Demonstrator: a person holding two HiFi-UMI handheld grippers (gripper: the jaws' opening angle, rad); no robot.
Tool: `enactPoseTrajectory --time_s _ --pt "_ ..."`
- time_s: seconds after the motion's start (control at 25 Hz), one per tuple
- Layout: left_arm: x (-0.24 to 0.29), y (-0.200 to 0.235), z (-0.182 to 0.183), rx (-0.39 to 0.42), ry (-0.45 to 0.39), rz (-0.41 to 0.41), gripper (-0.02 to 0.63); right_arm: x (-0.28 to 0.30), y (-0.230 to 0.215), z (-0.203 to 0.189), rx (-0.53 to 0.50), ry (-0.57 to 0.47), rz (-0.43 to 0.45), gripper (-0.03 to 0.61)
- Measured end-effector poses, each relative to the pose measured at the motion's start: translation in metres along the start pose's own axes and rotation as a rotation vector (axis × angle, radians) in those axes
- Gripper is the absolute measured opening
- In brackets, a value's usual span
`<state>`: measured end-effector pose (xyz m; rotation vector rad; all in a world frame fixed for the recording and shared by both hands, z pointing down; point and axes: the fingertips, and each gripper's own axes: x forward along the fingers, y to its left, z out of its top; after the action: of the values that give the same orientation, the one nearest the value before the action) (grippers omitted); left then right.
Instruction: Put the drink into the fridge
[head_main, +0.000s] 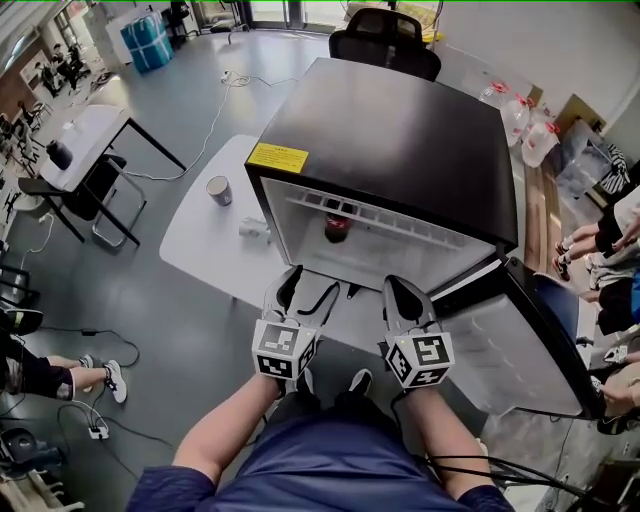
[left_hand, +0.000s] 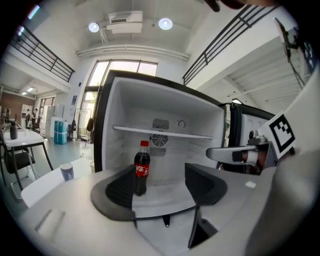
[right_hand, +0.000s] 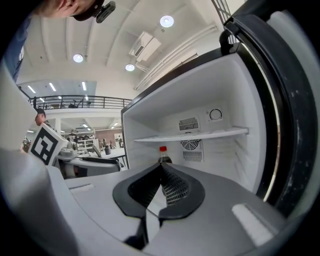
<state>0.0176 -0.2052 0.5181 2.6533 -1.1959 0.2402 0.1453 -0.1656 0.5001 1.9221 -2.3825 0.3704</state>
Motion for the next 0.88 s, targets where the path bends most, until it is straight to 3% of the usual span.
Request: enactPoseTrajectory --time_s 0.28,0.6,0.88 --pt "-0.021 -0.007 0.018 -0.001 -0.072 -0.014 0.166 0.007 0.006 0.007 -0.01 -0.015 0.011 0.006" --pt "-0.034 0.02 0.032 0.001 -0.124 0.062 0.007 0.015 0.021 0.021 -0.033 -0.04 0.046 0.006" --pt "-0.04 0.027 0.045 0.02 -0.168 0.095 0.003 0.017 0.037 0.034 -0.071 -0.074 0.093 0.006"
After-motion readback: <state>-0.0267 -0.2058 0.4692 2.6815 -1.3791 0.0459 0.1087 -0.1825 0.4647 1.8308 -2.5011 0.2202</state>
